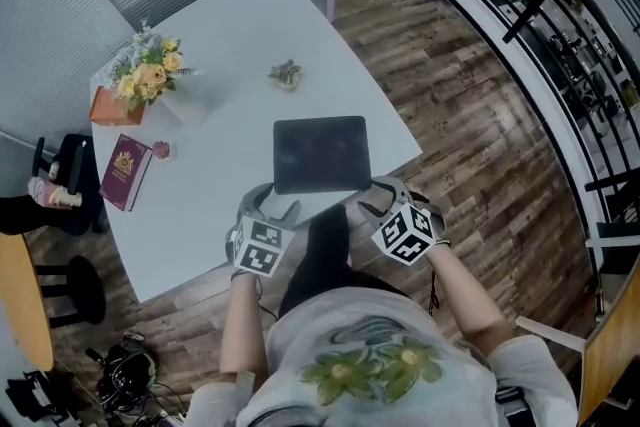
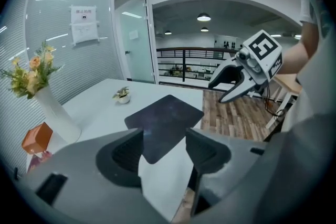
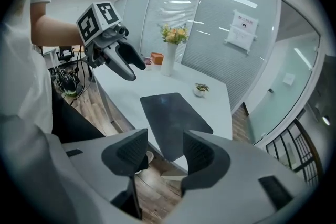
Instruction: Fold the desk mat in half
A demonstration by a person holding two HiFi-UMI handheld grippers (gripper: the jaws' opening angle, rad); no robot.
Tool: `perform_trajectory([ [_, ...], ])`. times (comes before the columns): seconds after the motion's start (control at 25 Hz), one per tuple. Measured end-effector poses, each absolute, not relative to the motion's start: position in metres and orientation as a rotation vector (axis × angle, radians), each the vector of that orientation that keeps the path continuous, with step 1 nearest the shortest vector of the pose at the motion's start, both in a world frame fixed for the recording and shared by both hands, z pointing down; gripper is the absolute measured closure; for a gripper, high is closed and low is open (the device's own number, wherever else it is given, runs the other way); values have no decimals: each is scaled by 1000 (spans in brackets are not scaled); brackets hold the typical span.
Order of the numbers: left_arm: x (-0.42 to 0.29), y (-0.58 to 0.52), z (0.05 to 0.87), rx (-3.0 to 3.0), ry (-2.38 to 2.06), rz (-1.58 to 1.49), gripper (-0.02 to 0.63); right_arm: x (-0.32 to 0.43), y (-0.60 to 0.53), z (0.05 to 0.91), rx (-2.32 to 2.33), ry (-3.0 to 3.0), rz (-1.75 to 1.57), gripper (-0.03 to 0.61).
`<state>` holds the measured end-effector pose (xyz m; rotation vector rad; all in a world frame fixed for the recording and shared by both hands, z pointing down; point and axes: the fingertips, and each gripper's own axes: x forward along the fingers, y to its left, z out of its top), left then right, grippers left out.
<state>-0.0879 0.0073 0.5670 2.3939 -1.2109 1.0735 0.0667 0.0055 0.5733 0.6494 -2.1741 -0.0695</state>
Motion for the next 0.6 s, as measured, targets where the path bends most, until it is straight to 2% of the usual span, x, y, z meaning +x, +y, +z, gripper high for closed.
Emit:
perform_trajectory([
  [0.6, -87, -8, 649, 2287, -975, 1298, 379, 76, -16, 660, 426, -1982, -121, 357],
])
